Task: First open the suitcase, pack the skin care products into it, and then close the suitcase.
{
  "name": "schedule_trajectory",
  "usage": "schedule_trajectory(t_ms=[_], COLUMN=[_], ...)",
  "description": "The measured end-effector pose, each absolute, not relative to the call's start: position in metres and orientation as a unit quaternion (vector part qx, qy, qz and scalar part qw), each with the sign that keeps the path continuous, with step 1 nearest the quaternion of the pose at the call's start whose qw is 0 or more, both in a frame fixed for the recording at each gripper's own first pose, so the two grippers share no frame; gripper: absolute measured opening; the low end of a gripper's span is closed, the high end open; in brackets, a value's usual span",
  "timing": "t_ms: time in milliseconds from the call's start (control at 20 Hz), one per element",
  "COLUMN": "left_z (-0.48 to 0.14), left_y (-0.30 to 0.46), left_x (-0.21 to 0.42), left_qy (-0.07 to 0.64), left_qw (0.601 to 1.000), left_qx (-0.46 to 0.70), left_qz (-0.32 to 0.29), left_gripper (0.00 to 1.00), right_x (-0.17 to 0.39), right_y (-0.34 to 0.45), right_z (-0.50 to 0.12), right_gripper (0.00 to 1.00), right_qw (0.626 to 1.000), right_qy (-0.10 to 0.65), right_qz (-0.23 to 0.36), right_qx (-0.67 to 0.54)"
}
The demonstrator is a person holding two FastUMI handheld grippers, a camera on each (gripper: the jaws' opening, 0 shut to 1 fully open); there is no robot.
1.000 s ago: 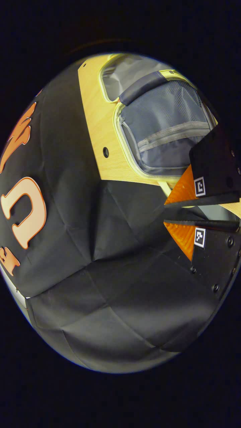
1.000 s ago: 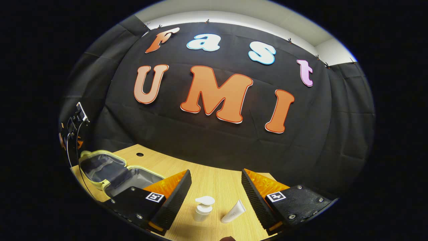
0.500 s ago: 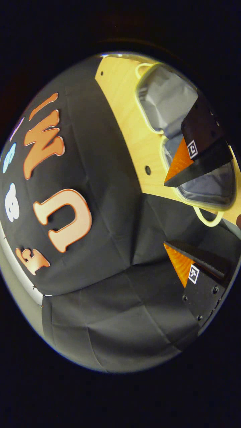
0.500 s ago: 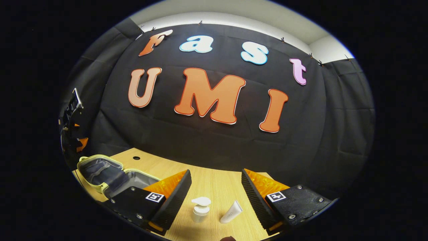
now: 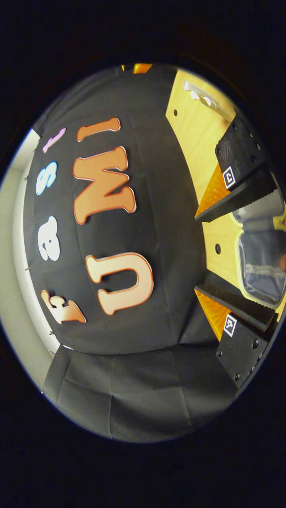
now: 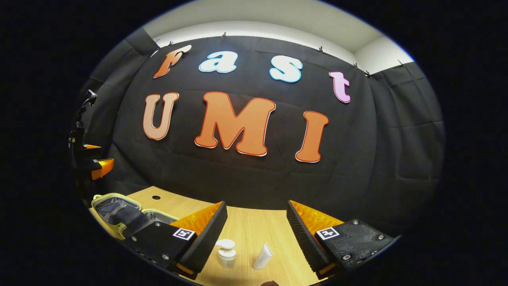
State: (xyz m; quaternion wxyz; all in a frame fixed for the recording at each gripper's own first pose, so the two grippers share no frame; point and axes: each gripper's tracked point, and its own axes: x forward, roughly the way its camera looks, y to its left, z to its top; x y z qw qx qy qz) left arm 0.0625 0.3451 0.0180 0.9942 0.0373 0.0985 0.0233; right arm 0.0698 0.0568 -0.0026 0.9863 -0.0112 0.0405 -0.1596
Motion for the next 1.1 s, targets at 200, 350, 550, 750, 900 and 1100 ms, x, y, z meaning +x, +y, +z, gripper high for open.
schedule_trajectory(t_ms=[200, 350, 550, 750, 900, 1100], left_z=[0.051, 0.068, 0.065, 0.018, -0.001, -0.03], left_y=[0.282, 0.235, 0.173, 0.121, 0.088, 0.046], left_x=[0.063, 0.061, 0.053, 0.036, 0.027, 0.016], left_qy=[0.071, 0.057, 0.059, 0.109, 0.126, 0.153], left_qw=[0.997, 0.998, 0.996, 0.988, 0.983, 0.975], left_qx=[0.011, 0.0, -0.002, 0.001, 0.001, -0.006], left_qz=[-0.013, -0.036, -0.072, -0.109, -0.133, -0.164], left_gripper=[0.98, 1.0, 1.0, 0.99, 0.99, 0.99], right_x=[0.067, 0.066, 0.065, 0.066, 0.068, 0.071], right_y=[0.032, 0.018, 0.0, -0.012, -0.018, -0.022], right_z=[-0.004, -0.012, -0.023, -0.046, -0.063, -0.079], right_gripper=[0.95, 0.96, 0.96, 0.95, 0.95, 0.95], right_qw=[0.986, 0.987, 0.989, 0.989, 0.989, 0.99], right_qy=[0.037, 0.041, 0.05, 0.068, 0.085, 0.099], right_qz=[-0.16, -0.155, -0.142, -0.131, -0.118, -0.103], right_qx=[0.0, -0.002, 0.0, 0.009, 0.015, 0.009])
